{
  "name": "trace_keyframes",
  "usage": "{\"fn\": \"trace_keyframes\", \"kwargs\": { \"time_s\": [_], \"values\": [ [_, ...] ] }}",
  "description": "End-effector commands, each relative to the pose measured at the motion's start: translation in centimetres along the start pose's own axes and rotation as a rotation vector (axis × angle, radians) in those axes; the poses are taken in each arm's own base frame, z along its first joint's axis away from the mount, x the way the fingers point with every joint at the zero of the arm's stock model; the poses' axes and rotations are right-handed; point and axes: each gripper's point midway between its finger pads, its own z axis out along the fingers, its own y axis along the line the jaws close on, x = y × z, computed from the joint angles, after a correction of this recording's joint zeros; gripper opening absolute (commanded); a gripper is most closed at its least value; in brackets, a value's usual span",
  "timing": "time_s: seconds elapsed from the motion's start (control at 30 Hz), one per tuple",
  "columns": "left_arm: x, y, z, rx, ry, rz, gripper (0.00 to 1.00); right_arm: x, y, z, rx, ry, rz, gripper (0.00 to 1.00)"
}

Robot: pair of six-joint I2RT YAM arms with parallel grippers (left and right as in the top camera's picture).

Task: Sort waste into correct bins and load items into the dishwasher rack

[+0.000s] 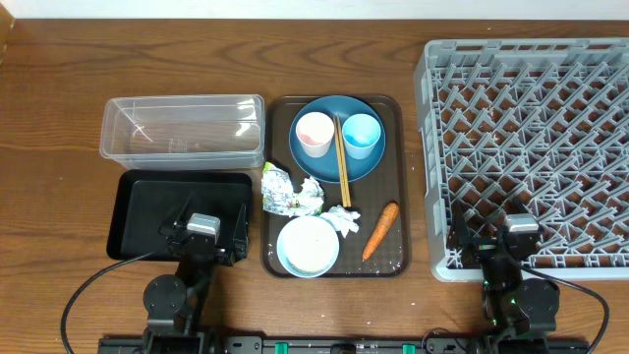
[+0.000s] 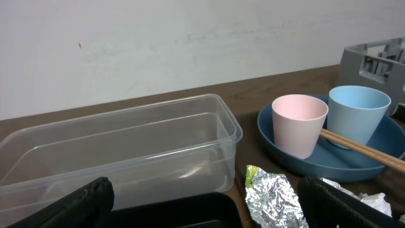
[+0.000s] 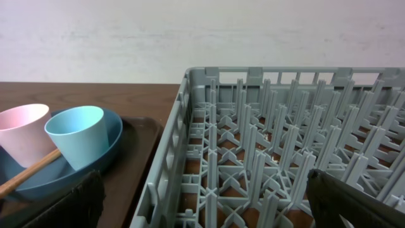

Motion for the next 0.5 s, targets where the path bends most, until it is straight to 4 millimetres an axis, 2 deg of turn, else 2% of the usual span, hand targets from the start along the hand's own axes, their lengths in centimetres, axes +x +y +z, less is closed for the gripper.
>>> {"fn": "trace_keyframes", "kwargs": {
  "time_s": [0.0, 0.4, 0.47],
  "values": [
    [1.45, -0.25, 0.01, 0.014, 0.048, 0.008, 0.95, 0.06, 0.17, -0.02, -0.007, 0.000, -0.001, 0.99],
    [1.35, -0.25, 0.01, 0.014, 0.044, 0.009, 0.95, 0.06, 0.17, -0.02, -0.007, 0.000, -0.001, 0.99],
    [0.93, -0.97, 0.00, 0.056, 0.026, 0.012, 0.95, 0.06, 0.17, -0.02, -0.007, 0.000, -0.001, 0.99]
  ]
}}
